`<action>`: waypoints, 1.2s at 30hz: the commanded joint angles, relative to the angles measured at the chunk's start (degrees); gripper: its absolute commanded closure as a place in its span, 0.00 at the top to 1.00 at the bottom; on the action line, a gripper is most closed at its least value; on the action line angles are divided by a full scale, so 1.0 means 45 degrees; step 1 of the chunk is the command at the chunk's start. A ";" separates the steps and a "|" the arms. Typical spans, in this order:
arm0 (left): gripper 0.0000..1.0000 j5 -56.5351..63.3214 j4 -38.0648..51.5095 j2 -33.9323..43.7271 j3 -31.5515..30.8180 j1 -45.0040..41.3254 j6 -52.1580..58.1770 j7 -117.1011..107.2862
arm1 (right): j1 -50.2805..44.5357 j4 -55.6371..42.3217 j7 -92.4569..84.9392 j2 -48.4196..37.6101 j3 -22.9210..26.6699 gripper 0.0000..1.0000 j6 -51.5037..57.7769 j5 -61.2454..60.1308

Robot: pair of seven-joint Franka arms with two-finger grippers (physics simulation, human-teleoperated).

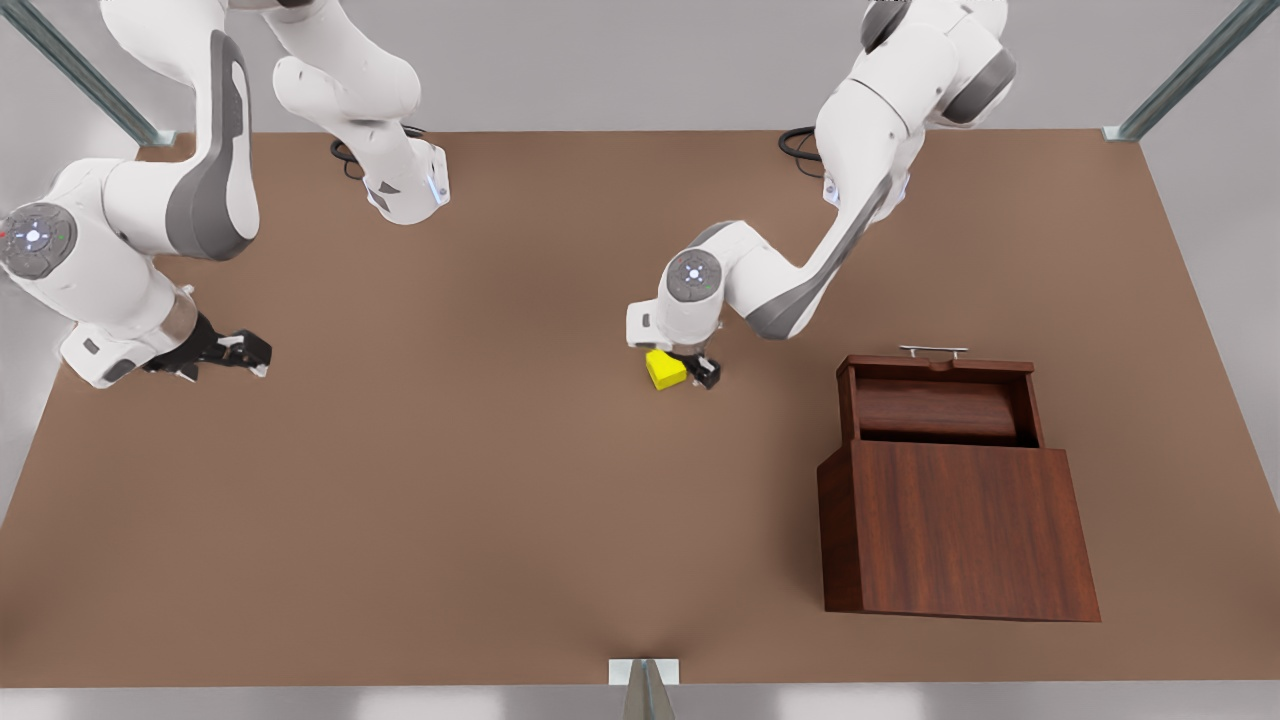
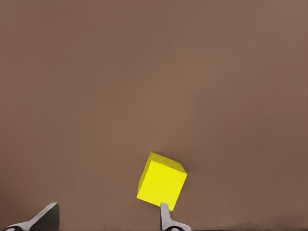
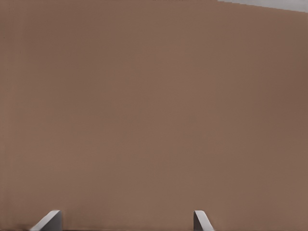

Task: Open the drawer with left arm, place the square in the middle with right arm, and place the square in the drawer with left arm

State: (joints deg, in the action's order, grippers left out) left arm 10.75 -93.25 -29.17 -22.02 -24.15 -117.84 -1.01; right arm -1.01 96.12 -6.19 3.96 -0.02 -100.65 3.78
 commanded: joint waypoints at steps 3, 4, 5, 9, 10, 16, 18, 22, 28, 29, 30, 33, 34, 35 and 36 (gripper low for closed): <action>1.00 0.0502 -0.0058 -0.0275 0.0010 -0.0494 -0.0219 0.0106 | 0.0693 -0.0130 0.0008 0.0096 0.0004 1.00 0.0238 -0.0059; 1.00 0.0522 -0.0117 -0.0314 0.0010 -0.0649 -0.0277 0.0106 | 0.0732 -0.0149 -0.0090 0.0116 0.0024 1.00 -0.0444 -0.0234; 1.00 0.0541 -0.0547 -0.0295 0.0010 -0.0689 -0.0766 0.0106 | 0.0712 -0.0441 0.0027 0.0233 0.0004 1.00 -0.0485 -0.0293; 1.00 0.1069 -0.1055 -0.0450 0.0010 -0.0748 -0.1117 0.0106 | 0.0986 -0.0716 -0.0031 0.0389 0.0043 1.00 -0.0211 -0.0469; 1.00 0.1069 -0.1074 -0.0509 0.0010 -0.0806 -0.1215 0.0106 | 0.1355 -0.0890 -0.0032 0.0389 0.0043 1.00 -0.0211 -0.0566; 1.00 0.1888 -0.1093 -0.1349 0.0069 -0.1021 -0.1743 0.0009 | 0.1259 -0.1262 -0.0032 0.1170 0.0024 1.00 -0.0348 -0.0703; 1.00 0.2045 -0.1074 -0.1642 0.0069 -0.1021 -0.2055 -0.0128 | 0.1259 -0.1477 -0.0032 0.1405 0.0004 1.00 -0.0348 -0.0703; 1.00 0.2376 -0.1074 -0.2013 0.0088 -0.1021 -0.2192 -0.0128 | 0.1279 -0.1751 -0.0032 0.1659 0.0004 1.00 -0.0367 -0.0703; 1.00 0.2709 -0.1074 -0.2462 0.0088 -0.1197 -0.2426 -0.0148 | 0.1337 -0.1770 -0.0032 0.1659 0.0004 1.00 -0.0367 -0.0703; 1.00 0.2709 -0.1094 -0.2463 0.0088 -0.1314 -0.2426 -0.0128 | 0.1357 -0.1770 -0.0032 0.1659 0.0004 1.00 -0.0367 -0.0723; 1.00 0.2729 -0.1172 -0.2463 0.0108 -0.1334 -0.2485 -0.0128 | 0.1357 -0.1770 -0.0032 0.1659 0.0004 1.00 -0.0367 -0.0703; 1.00 0.3061 -0.1191 -0.2658 0.0108 -0.1334 -0.2524 -0.0128 | 0.1357 -0.1770 -0.0032 0.1659 0.0004 1.00 -0.0367 -0.0703; 1.00 0.3061 -0.1191 -0.2677 0.0108 -0.1334 -0.2524 -0.0128 | 0.1357 -0.1770 -0.0032 0.1659 0.0023 1.00 -0.0367 -0.0703; 1.00 0.3061 -0.1191 -0.2677 0.0108 -0.1334 -0.2524 -0.0128 | 0.1357 -0.1770 -0.0032 0.1659 0.0004 1.00 -0.0367 -0.0703; 0.99 0.3081 -0.1191 -0.2736 0.0127 -0.1353 -0.2524 -0.0128 | 0.1357 -0.1770 -0.0032 0.1659 0.0004 1.00 -0.0367 -0.0703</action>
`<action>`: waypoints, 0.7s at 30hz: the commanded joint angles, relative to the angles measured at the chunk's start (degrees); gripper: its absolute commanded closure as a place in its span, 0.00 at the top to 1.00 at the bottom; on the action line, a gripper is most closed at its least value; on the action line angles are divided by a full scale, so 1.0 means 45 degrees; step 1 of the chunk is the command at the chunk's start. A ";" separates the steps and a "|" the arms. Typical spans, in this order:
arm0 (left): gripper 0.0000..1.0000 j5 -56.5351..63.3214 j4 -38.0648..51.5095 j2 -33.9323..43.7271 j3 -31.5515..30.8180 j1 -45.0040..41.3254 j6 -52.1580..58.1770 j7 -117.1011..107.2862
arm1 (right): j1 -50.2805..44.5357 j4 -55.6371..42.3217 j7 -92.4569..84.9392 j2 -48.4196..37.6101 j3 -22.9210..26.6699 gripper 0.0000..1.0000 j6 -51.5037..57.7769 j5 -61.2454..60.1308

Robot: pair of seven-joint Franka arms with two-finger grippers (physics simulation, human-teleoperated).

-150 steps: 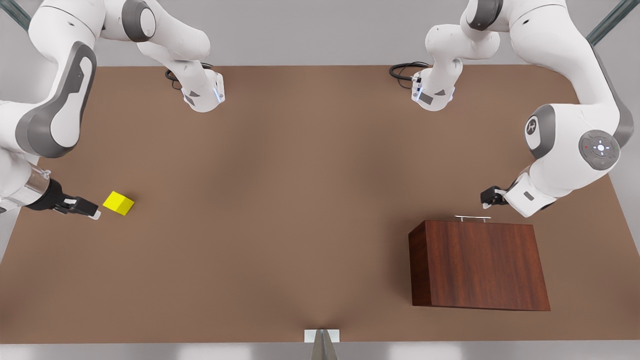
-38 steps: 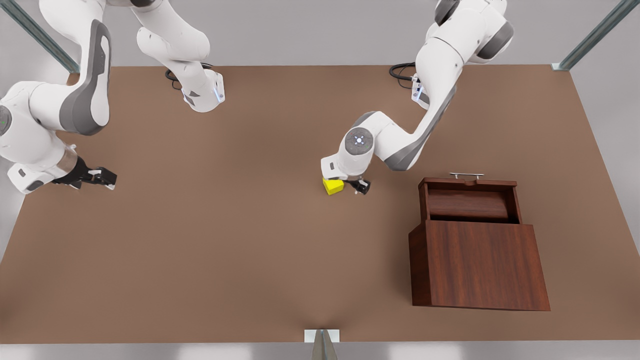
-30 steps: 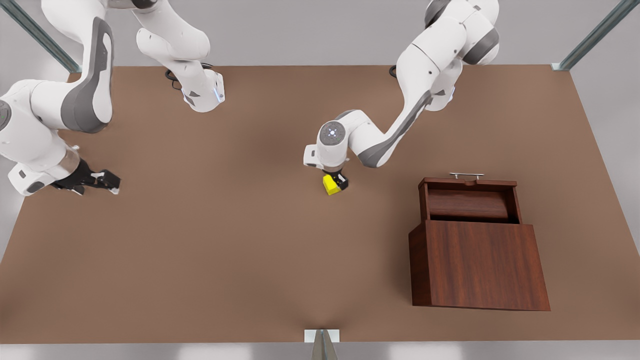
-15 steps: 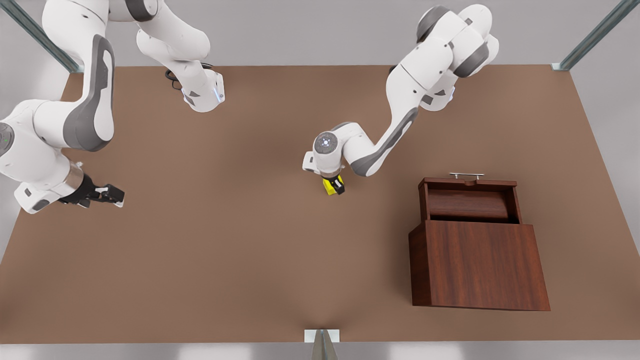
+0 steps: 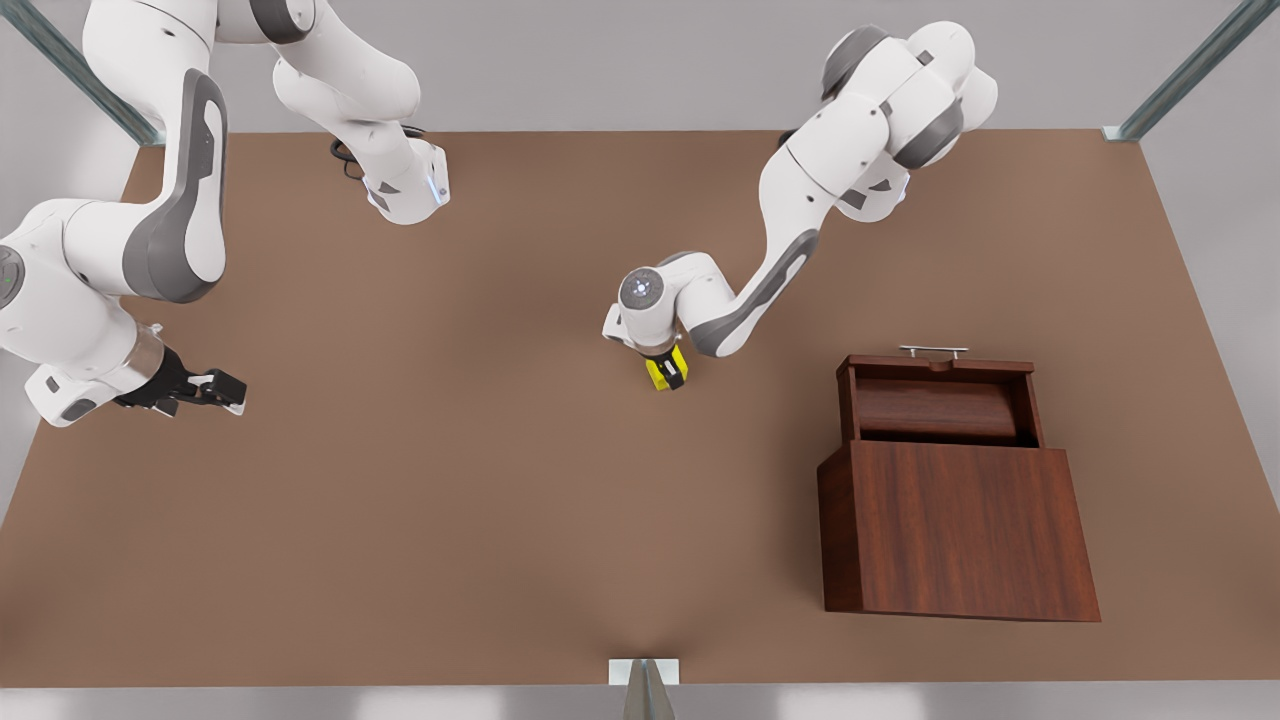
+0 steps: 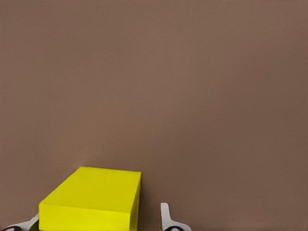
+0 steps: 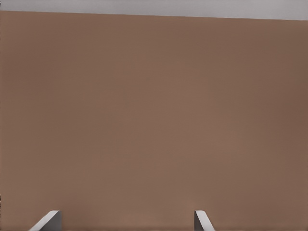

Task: Open the drawer with left arm, place the square in the middle with right arm, and place the square in the drawer with left arm

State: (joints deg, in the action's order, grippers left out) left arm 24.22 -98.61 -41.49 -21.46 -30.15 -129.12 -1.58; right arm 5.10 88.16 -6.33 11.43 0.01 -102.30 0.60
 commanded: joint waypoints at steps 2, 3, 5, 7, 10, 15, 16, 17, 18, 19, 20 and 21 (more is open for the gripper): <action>0.88 0.0088 0.0000 0.0001 0.0003 -0.0019 0.0080 0.0000 | 0.0000 0.0000 -0.0019 -0.0001 0.0017 1.00 0.0000 0.0003; 0.84 0.0088 0.0000 0.0001 0.0003 -0.0019 0.0119 -0.0019 | 0.0000 0.0000 -0.0019 -0.0001 0.0017 1.00 0.0000 0.0003; 0.79 0.0088 0.0020 -0.0019 0.0003 0.0000 0.0119 -0.0020 | 0.0000 0.0000 -0.0019 -0.0001 0.0017 1.00 0.0000 0.0003; 0.76 0.0088 0.0020 -0.0058 0.0022 -0.0019 0.0080 -0.0020 | 0.0000 0.0000 -0.0019 -0.0001 0.0017 1.00 0.0000 0.0003; 0.74 0.0224 0.0039 -0.0175 0.0022 -0.0019 0.0021 -0.0039 | 0.0019 0.0000 -0.0019 0.0019 0.0017 1.00 0.0000 0.0003; 0.72 0.0244 0.0059 -0.0156 0.0022 -0.0019 0.0119 -0.0059 | 0.0019 0.0000 -0.0019 0.0058 0.0017 1.00 -0.0020 0.0003; 0.71 0.0244 0.0078 -0.0136 0.0022 -0.0019 0.0138 -0.0059 | 0.0039 0.0000 -0.0019 0.0058 0.0017 1.00 -0.0020 0.0003; 0.70 0.0225 0.0098 -0.0136 0.0022 -0.0019 0.0158 -0.0136 | 0.0019 -0.0137 -0.0019 0.0136 0.0017 1.00 -0.0020 -0.0017; 0.69 0.0244 0.0117 -0.0117 0.0022 0.0000 0.0158 -0.0157 | 0.0019 -0.0176 0.0001 0.0194 0.0017 1.00 -0.0020 0.0003; 0.69 0.0244 0.0137 -0.0097 0.0022 0.0000 0.0158 -0.0156 | 0.0039 -0.0176 0.0001 0.0194 0.0017 1.00 -0.0020 0.0003; 0.69 0.0244 0.0137 -0.0058 0.0022 0.0000 0.0177 -0.0176 | 0.0019 -0.0176 0.0001 0.0195 0.0017 1.00 -0.0020 0.0003; 0.68 0.0244 0.0137 -0.0019 0.0003 0.0000 0.0177 -0.0176 | 0.0019 -0.0176 0.0001 0.0214 0.0017 1.00 -0.0020 0.0003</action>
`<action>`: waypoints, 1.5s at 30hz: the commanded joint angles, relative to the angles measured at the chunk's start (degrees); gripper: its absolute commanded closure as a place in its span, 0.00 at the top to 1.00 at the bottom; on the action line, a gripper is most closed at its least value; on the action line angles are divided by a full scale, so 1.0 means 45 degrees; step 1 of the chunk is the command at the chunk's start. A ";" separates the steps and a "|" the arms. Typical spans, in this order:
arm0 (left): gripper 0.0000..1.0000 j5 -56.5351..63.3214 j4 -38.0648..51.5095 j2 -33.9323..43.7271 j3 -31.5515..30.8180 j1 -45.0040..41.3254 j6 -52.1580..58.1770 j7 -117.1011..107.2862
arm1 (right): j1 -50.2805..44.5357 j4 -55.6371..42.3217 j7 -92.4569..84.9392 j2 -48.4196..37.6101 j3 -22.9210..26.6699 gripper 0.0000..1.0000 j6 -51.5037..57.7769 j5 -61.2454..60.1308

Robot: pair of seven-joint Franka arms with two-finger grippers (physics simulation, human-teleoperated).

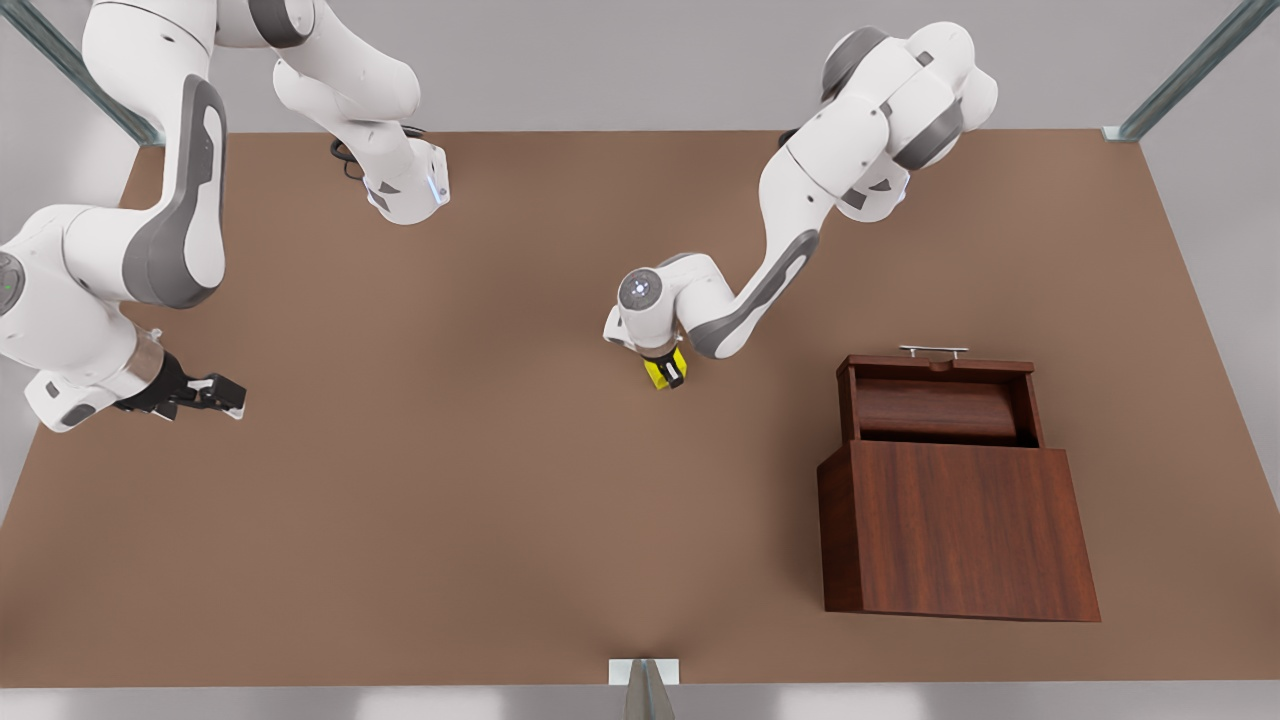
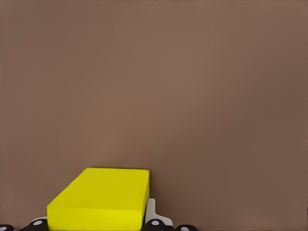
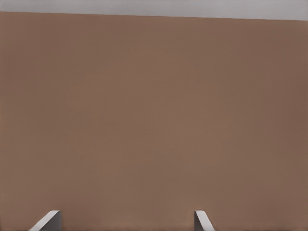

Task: Open the drawer with left arm, place the square in the middle with right arm, and place the square in the drawer with left arm

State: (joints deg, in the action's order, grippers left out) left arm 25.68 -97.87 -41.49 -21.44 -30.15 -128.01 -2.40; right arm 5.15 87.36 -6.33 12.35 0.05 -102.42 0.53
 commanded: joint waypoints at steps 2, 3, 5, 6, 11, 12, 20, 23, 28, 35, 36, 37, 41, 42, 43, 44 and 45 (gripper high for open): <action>0.68 -0.0101 0.0030 0.0060 0.0000 0.0001 0.0145 -0.0013 | 0.0008 0.0000 0.0000 0.0010 -0.0012 1.00 -0.0013 0.0018; 0.68 -0.0101 0.0030 0.0216 -0.0001 0.0020 0.0300 -0.0032 | 0.0008 0.0000 0.0000 0.0010 -0.0012 1.00 -0.0013 -0.0002; 0.67 -0.0218 0.0030 0.0822 0.0019 0.0059 0.0750 -0.0228 | 0.0027 0.0000 0.0000 0.0010 0.0007 1.00 -0.0013 -0.0002; 0.67 -0.0257 0.0049 0.1192 0.0038 0.0098 0.1002 -0.0188 | 0.0027 -0.0020 0.0000 0.0010 0.0007 1.00 -0.0013 -0.0002; 0.67 -0.2952 0.0030 0.3790 0.0936 0.0801 0.3171 0.2173 | 0.0027 -0.0137 0.0020 0.0049 -0.0012 1.00 -0.0013 -0.0002; 0.67 -0.3440 0.0030 0.4259 0.1463 0.0801 0.3621 0.3110 | 0.0008 -0.0137 0.0020 0.0107 0.0007 1.00 -0.0012 -0.0002; 0.67 -0.4886 -0.0146 0.6115 0.5643 0.0782 0.5477 0.9927 | 0.0027 -0.0157 0.0020 0.0127 0.0007 1.00 -0.0110 -0.0002; 0.67 -0.5257 -0.0341 0.6116 0.7147 0.0782 0.5477 1.2096 | 0.0047 -0.0157 0.0020 0.0127 0.0007 1.00 -0.0110 -0.0002; 0.67 -0.5453 -0.0634 0.6115 0.8652 0.0782 0.5399 1.4030 | 0.0047 -0.0157 0.0020 0.0127 0.0007 1.00 -0.0110 -0.0002; 1.00 -0.5745 -0.0693 0.5569 0.9082 0.0821 0.5340 1.4304 | 0.0047 -0.0157 0.0039 0.0127 0.0007 1.00 -0.0110 -0.0002; 1.00 -0.5824 -0.0693 0.5530 0.9082 0.0821 0.5340 1.4304 | 0.0047 -0.0157 0.0039 0.0127 0.0007 1.00 -0.0110 -0.0002; 1.00 -0.5824 -0.0693 0.5529 0.9082 0.0821 0.5340 1.4304 | 0.0047 -0.0157 0.0039 0.0127 0.0007 1.00 -0.0110 -0.0002; 1.00 -0.6720 0.0380 0.5744 0.9238 0.0782 0.7214 0.8214 | 0.0047 -0.0157 0.0039 0.0147 0.0007 1.00 -0.0130 -0.0002; 1.00 -0.7152 0.1103 0.5686 0.9218 0.0782 0.7469 0.5871 | 0.0066 -0.0157 0.0039 0.0147 0.0007 1.00 -0.0130 -0.0002; 1.00 -0.7191 0.1883 0.5569 0.9218 0.0782 0.7489 0.4172 | 0.0066 -0.0157 0.0039 0.0185 0.0007 1.00 -0.0130 -0.0002; 1.00 -0.7113 0.2587 0.5491 0.9218 0.0782 0.7489 0.2509 | 0.0066 -0.0157 0.0039 0.0205 0.0007 1.00 -0.0149 -0.0002; 1.00 -0.6996 0.3135 0.5432 0.9218 0.0782 0.7470 0.1941 | 0.0066 -0.0157 0.0039 0.0205 0.0007 1.00 -0.0149 -0.0002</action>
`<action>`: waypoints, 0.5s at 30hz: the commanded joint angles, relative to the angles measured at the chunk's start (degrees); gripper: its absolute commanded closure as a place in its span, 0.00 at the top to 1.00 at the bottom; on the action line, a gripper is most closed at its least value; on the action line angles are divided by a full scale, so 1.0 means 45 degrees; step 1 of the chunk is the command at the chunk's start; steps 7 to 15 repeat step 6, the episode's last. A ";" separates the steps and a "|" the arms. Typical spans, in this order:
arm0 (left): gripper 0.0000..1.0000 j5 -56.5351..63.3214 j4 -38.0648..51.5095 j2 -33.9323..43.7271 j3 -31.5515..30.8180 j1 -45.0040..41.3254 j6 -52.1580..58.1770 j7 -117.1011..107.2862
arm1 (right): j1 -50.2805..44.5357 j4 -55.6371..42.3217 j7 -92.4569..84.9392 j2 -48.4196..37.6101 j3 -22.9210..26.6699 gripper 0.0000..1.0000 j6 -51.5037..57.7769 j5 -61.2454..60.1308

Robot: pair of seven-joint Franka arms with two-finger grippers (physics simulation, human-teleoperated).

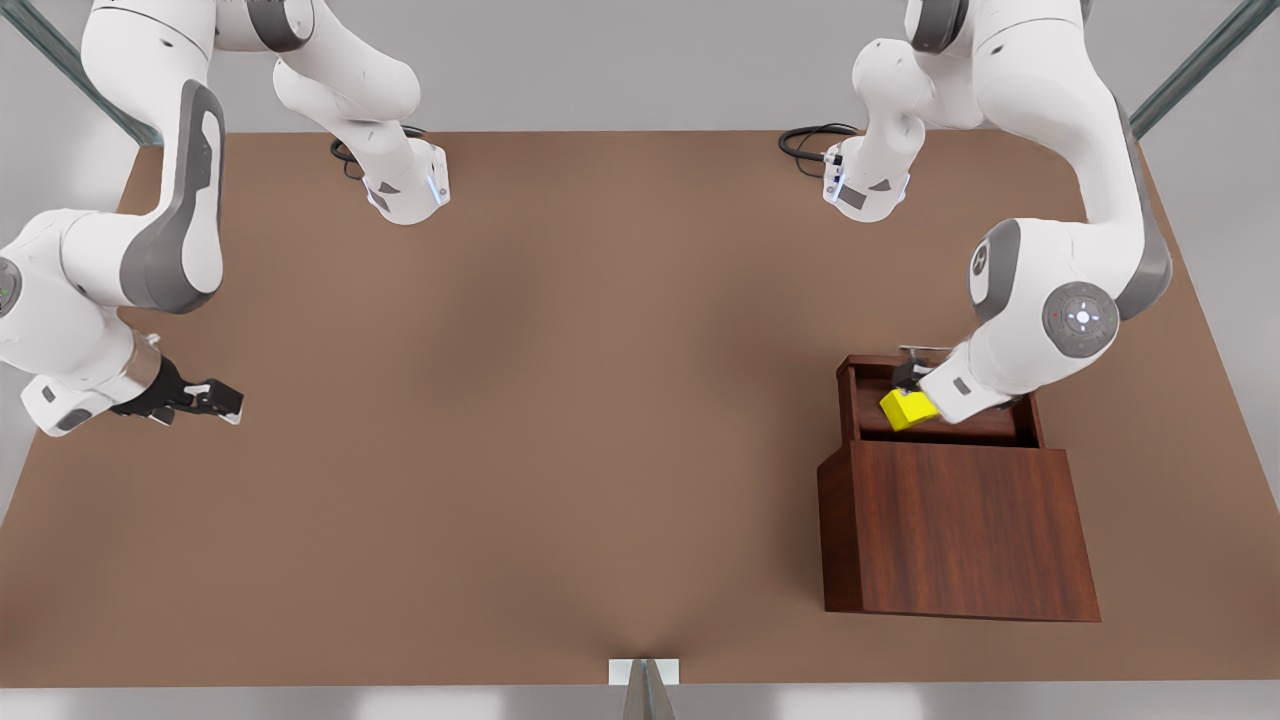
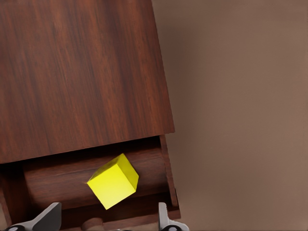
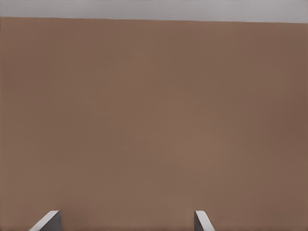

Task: Open the drawer with left arm, place the square in the middle with right arm, and place the square in the drawer with left arm

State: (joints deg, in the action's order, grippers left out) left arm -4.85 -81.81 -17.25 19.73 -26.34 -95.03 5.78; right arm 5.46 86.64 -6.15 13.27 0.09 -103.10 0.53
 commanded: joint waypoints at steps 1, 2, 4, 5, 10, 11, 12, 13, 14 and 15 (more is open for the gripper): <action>1.00 -0.0192 0.0075 -0.0034 -0.0068 0.0207 -0.0016 -0.0053 | -0.0022 0.0005 0.0000 0.0000 0.0000 1.00 0.0000 0.0000; 1.00 0.0937 0.0465 0.0083 -0.2133 0.1669 0.0003 -0.0267 | -0.0022 0.0005 0.0000 0.0000 0.0000 1.00 0.0000 0.0000; 1.00 0.3207 0.0662 0.0258 -0.6493 0.4857 0.0003 -0.2123 | -0.0003 -0.0015 0.0000 0.0000 0.0000 1.00 0.0000 0.0000; 1.00 0.3187 0.0642 0.0356 -0.6533 0.4974 -0.0016 -0.2201 | -0.0003 -0.0034 0.0000 0.0000 0.0000 1.00 0.0000 0.0000; 1.00 0.3207 0.0603 0.0415 -0.6533 0.5014 -0.0036 -0.2436 | -0.0003 -0.0034 0.0000 0.0000 0.0000 1.00 0.0000 0.0000; 1.00 0.3207 0.0603 0.0415 -0.6533 0.5014 -0.0036 -0.2436 | -0.0003 -0.0034 0.0000 0.0000 0.0000 1.00 0.0000 0.0000; 1.00 0.3207 0.0603 0.0415 -0.6533 0.5014 -0.0036 -0.2436 | -0.0003 -0.0034 0.0000 0.0000 0.0000 1.00 0.0000 0.0000; 1.00 0.3207 0.0603 0.0415 -0.6533 0.5014 -0.0036 -0.2436 | -0.0003 -0.0034 0.0000 0.0000 0.0000 1.00 0.0000 0.0000; 1.00 0.3207 0.0603 0.0415 -0.6533 0.5014 -0.0036 -0.2436 | -0.0003 -0.0034 0.0000 0.0000 0.0000 1.00 0.0000 0.0000; 1.00 0.3207 0.0603 0.0415 -0.6533 0.5014 -0.0036 -0.2436 | -0.0003 -0.0034 0.0000 0.0000 0.0000 1.00 0.0000 0.0000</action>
